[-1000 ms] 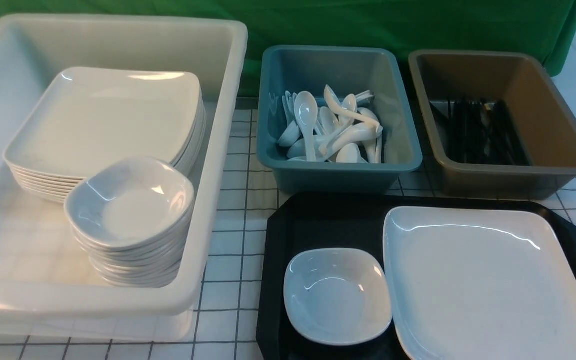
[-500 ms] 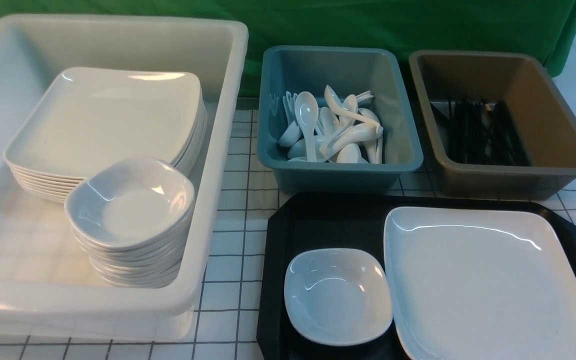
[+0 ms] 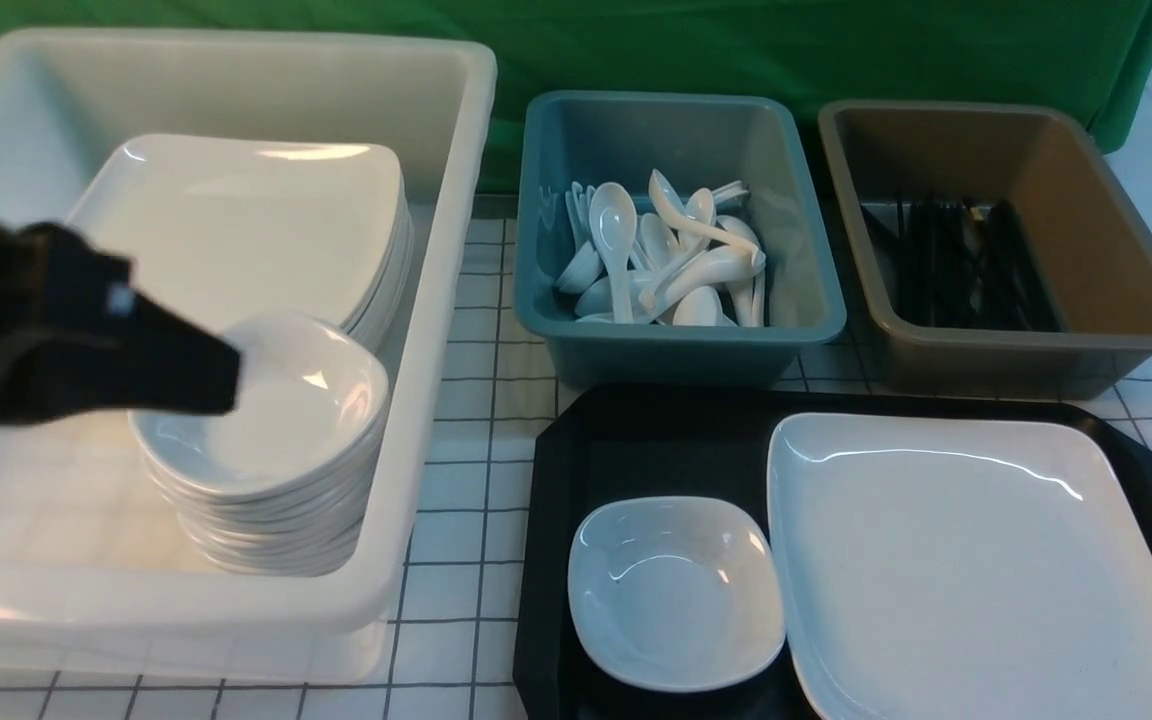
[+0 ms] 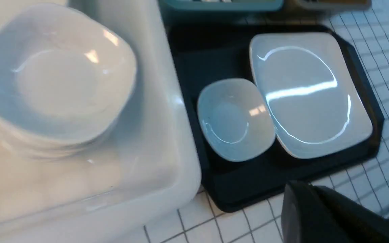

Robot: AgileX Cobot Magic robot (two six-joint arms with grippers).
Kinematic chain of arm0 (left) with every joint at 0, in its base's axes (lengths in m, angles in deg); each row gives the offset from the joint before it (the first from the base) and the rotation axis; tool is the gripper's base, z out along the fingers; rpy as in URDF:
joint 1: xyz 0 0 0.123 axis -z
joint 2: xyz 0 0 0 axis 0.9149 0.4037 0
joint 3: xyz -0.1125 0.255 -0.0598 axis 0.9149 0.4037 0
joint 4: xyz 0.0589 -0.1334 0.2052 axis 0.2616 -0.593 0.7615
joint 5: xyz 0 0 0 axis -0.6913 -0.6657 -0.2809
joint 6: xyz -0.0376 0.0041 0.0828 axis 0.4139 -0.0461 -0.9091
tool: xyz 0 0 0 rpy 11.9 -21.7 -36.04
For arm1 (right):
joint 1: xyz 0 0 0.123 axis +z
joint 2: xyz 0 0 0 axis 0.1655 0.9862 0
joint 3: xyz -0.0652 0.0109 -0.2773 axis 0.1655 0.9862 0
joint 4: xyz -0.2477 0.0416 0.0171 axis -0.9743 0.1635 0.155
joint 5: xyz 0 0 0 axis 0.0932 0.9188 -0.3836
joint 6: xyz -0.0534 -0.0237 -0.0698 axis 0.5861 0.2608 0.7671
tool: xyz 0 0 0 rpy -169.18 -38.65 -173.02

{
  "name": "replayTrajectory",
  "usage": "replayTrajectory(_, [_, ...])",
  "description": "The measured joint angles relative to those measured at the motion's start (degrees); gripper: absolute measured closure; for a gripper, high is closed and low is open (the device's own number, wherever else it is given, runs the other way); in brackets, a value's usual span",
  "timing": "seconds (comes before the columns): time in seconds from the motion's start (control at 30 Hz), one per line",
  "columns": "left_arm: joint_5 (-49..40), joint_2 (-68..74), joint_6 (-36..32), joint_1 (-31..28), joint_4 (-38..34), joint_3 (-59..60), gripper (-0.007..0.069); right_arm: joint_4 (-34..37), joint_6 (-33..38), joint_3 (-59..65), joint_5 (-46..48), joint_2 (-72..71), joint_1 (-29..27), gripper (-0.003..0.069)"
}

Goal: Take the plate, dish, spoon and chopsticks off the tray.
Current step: Use the left arm to grab a small plate from the dinner plate

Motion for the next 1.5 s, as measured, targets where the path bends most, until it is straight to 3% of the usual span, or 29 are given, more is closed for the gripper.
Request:
replayTrajectory(0.07, [-0.14, 9.82, -3.64, 4.08, -6.29, -1.45, 0.0602, 0.0, -0.18, 0.0, 1.35, 0.5, 0.0, 0.0629])
replayTrajectory(0.2, [-0.42, 19.59, -5.86, 11.73, -7.61, -3.2, 0.0586, 0.0, -0.22, 0.0, 2.45, 0.56, 0.0, 0.0629])
replayTrajectory(0.3, [0.33, 30.46, -4.02, 18.58, -2.12, -7.87, 0.0522, 0.0, -0.22, 0.0, 2.75, 0.56, 0.0, 0.0626])
replayTrajectory(0.47, [0.7, 39.24, 0.18, 22.44, 4.92, -14.67, 0.0391, 0.0, -0.17, 0.0, 2.76, 0.56, 0.0, 0.0625])
replayTrajectory(0.5, [0.83, 41.84, 0.37, 23.25, 6.43, -17.61, 0.0328, 0.0, -0.17, 0.0, 2.76, 0.56, 0.0, 0.0623])
replayTrajectory(0.6, [0.03, 46.65, -0.83, 24.74, 9.33, -22.73, 0.0232, 0.0, -0.17, 0.0, 2.76, 0.56, 0.0, 0.0622])
replayTrajectory(0.73, [-0.95, 52.12, -4.0, 26.73, 15.25, -28.88, 0.016, 0.0, -0.17, 0.0, 2.81, 0.56, 0.0, 0.062])
replayTrajectory(0.9, [-0.27, 58.19, -9.71, 27.9, 21.53, -33.71, 0.0144, 0.0, -0.17, 0.0, 2.81, 0.56, 0.0, 0.0617])
replayTrajectory(1.13, [4.49, 64.22, -20.53, 27.9, 23.01, -34.48, 0.0143, 0.0, -0.17, 0.0, 2.81, 0.56, 0.0, 0.0615])
replayTrajectory(1.33, [5.89, 68.22, -23.51, 27.9, 23.29, -34.48, 0.0144, 0.0, 0.12, 0.0, 2.81, 0.56, 0.0, 0.0615])
replayTrajectory(1.5, [5.65, 69.1, -23.82, 27.85, 22.38, -35.05, 0.0232, 0.0, 0.39, 0.0, 2.81, 0.56, 0.0, 0.0615])
